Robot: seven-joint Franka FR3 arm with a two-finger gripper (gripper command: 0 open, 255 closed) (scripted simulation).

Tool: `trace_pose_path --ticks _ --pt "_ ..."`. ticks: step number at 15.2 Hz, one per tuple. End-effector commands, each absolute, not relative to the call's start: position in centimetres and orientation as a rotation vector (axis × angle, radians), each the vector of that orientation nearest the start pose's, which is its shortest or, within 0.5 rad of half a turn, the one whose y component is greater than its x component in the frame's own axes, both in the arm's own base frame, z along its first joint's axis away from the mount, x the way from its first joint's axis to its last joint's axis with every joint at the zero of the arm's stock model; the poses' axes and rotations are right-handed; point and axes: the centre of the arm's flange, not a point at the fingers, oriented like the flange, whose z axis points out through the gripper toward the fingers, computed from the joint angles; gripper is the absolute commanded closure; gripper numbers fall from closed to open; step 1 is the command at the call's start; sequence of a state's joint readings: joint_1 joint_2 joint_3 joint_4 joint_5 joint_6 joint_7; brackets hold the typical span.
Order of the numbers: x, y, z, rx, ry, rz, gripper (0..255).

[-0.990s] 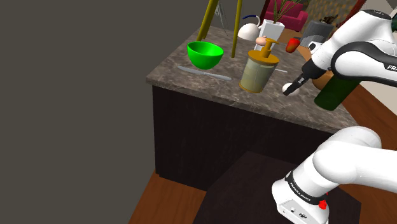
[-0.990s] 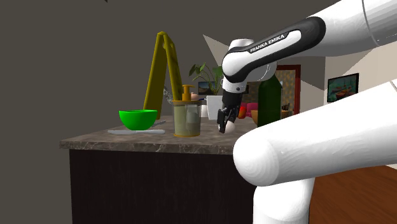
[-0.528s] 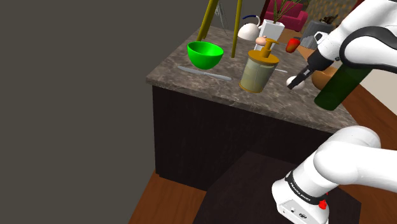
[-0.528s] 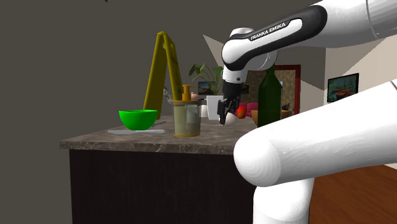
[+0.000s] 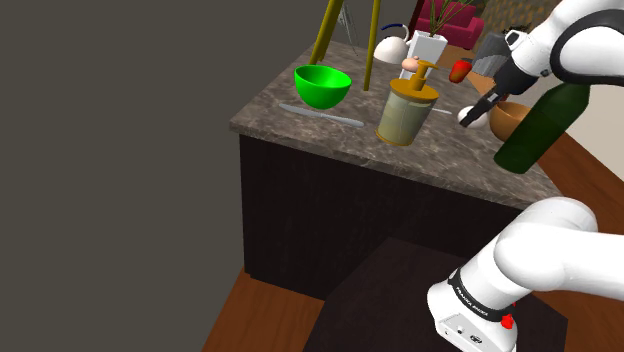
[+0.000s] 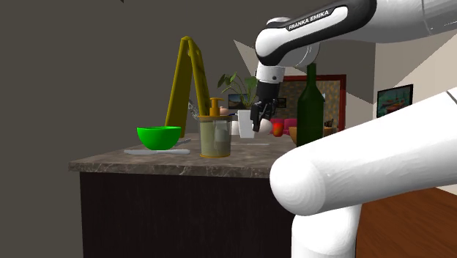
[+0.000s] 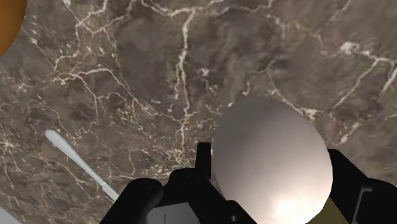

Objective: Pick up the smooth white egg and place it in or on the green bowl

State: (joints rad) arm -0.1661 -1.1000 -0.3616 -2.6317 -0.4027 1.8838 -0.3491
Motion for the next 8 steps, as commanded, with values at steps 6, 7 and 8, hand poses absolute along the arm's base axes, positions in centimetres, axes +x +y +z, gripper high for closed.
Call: trace_pose_path --ticks 6,7,8 --pt "21.3 -18.4 59.3 -3.294 -0.036 -0.461 255" --pt "21.3 -18.4 59.8 -3.294 -0.036 -0.461 255" --pt "21.3 -18.4 60.3 -3.294 -0.036 -0.461 255"
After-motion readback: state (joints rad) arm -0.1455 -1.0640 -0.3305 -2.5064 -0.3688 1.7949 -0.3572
